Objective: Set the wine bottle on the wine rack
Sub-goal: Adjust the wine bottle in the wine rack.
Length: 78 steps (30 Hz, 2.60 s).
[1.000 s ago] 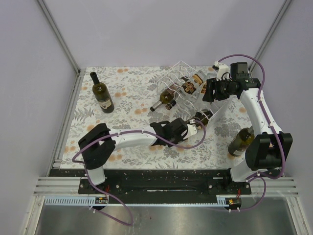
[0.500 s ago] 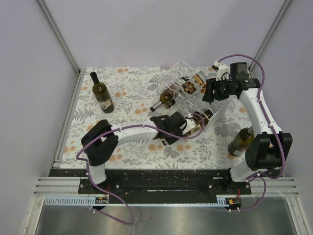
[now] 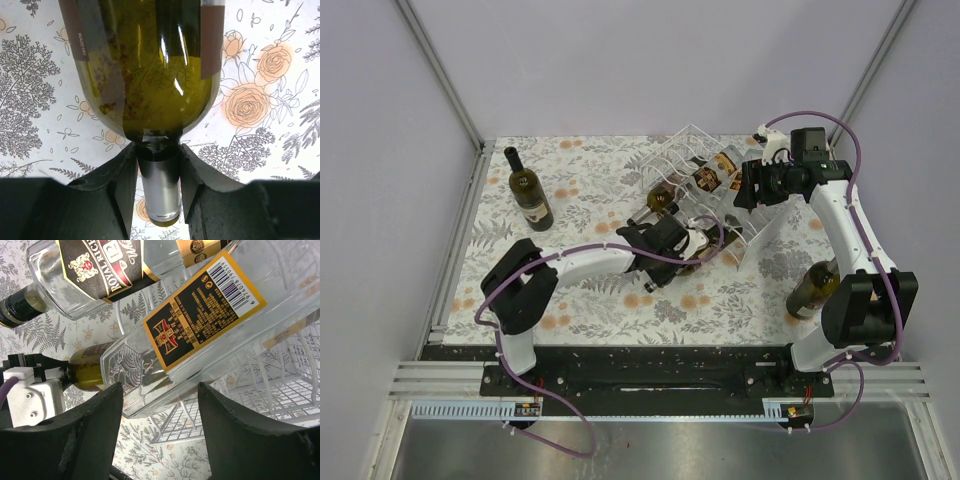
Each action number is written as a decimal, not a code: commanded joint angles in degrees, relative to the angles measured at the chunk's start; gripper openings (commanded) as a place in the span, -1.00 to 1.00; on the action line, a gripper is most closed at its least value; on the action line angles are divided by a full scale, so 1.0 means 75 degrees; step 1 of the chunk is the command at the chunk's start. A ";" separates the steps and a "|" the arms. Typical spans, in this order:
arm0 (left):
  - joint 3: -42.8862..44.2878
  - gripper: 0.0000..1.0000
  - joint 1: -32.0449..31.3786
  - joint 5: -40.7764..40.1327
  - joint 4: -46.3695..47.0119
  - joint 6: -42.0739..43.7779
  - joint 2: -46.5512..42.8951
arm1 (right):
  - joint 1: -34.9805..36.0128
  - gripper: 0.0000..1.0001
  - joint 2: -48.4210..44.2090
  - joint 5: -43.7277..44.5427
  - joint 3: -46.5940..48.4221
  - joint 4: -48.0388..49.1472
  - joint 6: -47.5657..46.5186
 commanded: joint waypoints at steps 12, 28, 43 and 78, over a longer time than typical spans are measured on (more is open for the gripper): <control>0.1871 -1.00 0.0087 0.1373 -0.0404 -0.0406 0.0511 | 0.0059 0.36 -0.0047 0.0411 -0.0244 -0.0576 -0.0265; 0.2727 -1.00 0.0415 0.1573 -0.0428 -0.1004 0.1145 | 0.0047 0.35 -0.0035 0.0410 -0.0232 -0.0600 -0.0276; 0.3442 -0.99 0.0427 0.1210 -0.0229 -0.1343 0.1848 | 0.0047 0.35 -0.0023 0.0410 -0.0279 -0.0588 -0.0276; 0.3079 0.18 0.0473 0.0787 0.0041 -0.1332 0.1450 | 0.0059 0.34 -0.0106 0.0457 -0.0361 -0.0599 -0.0300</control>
